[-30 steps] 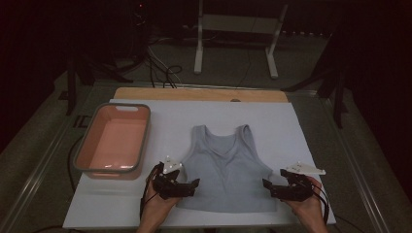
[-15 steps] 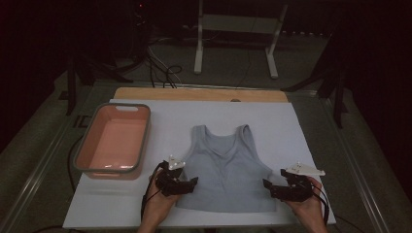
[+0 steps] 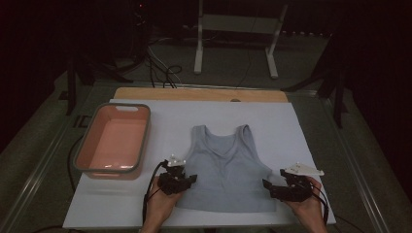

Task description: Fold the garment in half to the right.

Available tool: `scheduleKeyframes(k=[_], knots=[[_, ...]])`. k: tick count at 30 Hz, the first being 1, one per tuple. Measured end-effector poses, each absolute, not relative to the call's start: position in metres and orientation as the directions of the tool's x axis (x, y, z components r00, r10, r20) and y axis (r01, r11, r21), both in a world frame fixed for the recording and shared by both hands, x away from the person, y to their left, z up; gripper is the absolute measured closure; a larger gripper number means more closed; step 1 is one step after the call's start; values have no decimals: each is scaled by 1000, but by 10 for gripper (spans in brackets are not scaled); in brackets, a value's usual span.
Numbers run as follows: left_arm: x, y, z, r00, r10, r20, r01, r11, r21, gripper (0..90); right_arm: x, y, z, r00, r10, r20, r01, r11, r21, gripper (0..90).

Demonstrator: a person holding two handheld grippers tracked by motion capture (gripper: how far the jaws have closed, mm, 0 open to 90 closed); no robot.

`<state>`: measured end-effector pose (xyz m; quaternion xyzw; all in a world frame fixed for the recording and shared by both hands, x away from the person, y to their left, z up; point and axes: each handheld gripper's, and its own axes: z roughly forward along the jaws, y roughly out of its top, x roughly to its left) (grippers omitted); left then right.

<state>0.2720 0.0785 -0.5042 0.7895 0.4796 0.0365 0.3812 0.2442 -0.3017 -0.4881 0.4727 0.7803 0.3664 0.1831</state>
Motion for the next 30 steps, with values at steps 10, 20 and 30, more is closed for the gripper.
scheduleKeyframes(k=[10, 20, 30], knots=[[272, 87, -500, 516, 783, -347, 747, -214, 630, 790, 244, -302, -488, -486, 872, 63, 603, 282, 747, 190], [270, 94, -495, 525, 780, -340, 741, -223, 633, 792, 243, -304, -486, -485, 872, 65, 598, 276, 752, 190], [269, 111, -489, 508, 790, -342, 744, -203, 637, 795, 243, -303, -486, -483, 873, 69, 598, 271, 755, 190]])
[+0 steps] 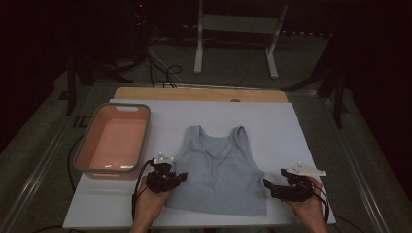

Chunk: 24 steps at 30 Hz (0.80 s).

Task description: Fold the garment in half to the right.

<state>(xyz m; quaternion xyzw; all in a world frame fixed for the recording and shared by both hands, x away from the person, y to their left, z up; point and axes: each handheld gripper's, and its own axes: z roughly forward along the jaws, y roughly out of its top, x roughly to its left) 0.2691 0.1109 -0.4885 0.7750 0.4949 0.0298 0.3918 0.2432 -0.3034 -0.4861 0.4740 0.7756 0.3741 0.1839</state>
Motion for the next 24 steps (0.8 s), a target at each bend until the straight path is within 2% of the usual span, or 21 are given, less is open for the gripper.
scheduleKeyframes(k=[14, 24], knots=[[267, 126, -482, 478, 809, -342, 748, -171, 641, 804, 243, -304, -486, -481, 874, 68, 598, 270, 755, 189], [266, 119, -481, 486, 797, -359, 756, -178, 629, 804, 244, -303, -486, -485, 872, 65, 596, 275, 755, 190]])
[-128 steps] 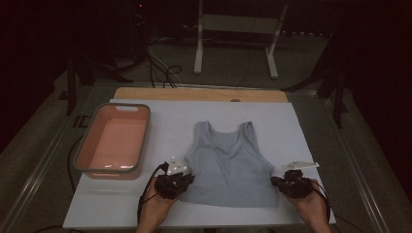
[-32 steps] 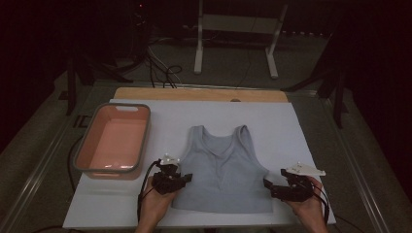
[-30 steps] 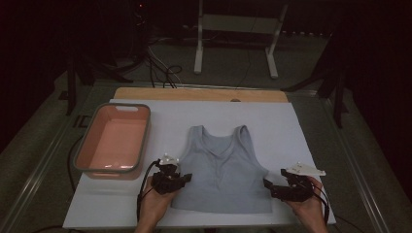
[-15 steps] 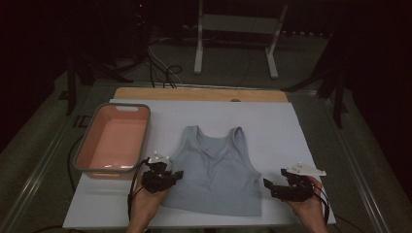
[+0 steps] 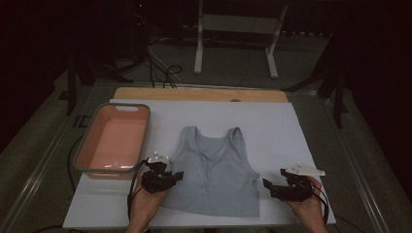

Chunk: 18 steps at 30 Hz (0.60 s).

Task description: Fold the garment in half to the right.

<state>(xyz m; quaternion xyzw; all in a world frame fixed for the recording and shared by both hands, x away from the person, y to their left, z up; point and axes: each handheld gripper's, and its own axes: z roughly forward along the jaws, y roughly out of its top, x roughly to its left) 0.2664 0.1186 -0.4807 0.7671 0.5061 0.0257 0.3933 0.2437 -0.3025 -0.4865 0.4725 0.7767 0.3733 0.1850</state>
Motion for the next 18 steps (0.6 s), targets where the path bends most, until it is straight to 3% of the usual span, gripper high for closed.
scheduleKeyframes(k=[18], knots=[[266, 107, -469, 517, 767, -380, 742, -181, 645, 799, 244, -301, -486, -490, 869, 69, 590, 273, 760, 189]])
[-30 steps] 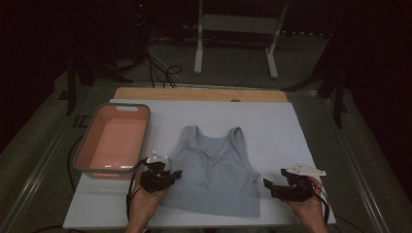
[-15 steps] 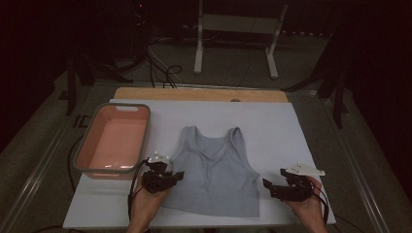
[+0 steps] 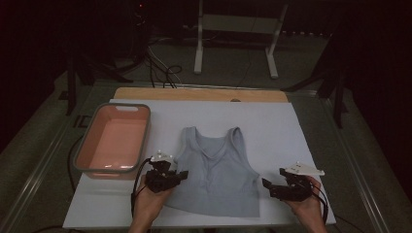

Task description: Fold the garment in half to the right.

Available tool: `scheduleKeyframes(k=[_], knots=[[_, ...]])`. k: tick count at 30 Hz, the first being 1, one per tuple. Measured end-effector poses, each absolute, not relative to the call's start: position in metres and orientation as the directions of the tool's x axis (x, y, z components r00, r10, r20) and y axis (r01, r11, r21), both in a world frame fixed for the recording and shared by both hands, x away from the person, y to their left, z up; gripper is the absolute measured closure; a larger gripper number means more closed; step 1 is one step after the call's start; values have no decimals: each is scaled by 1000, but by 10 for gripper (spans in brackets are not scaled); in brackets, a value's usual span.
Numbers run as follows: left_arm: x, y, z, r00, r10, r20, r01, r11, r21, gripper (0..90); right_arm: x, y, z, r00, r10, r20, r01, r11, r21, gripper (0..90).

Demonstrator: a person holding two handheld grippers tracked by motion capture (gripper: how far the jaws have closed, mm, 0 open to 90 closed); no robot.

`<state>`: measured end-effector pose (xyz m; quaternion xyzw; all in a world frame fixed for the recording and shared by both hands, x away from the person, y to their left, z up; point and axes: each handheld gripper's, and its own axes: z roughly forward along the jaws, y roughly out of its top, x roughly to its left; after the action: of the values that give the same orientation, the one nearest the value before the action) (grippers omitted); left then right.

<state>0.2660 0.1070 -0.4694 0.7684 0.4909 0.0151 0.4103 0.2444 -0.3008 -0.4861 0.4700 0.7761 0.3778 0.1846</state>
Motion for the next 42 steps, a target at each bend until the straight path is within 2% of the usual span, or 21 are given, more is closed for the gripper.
scheduleKeyframes(k=[42], knots=[[271, 58, -448, 618, 703, -351, 682, -259, 684, 798, 240, -304, -478, -527, 845, 87, 510, 232, 829, 147]])
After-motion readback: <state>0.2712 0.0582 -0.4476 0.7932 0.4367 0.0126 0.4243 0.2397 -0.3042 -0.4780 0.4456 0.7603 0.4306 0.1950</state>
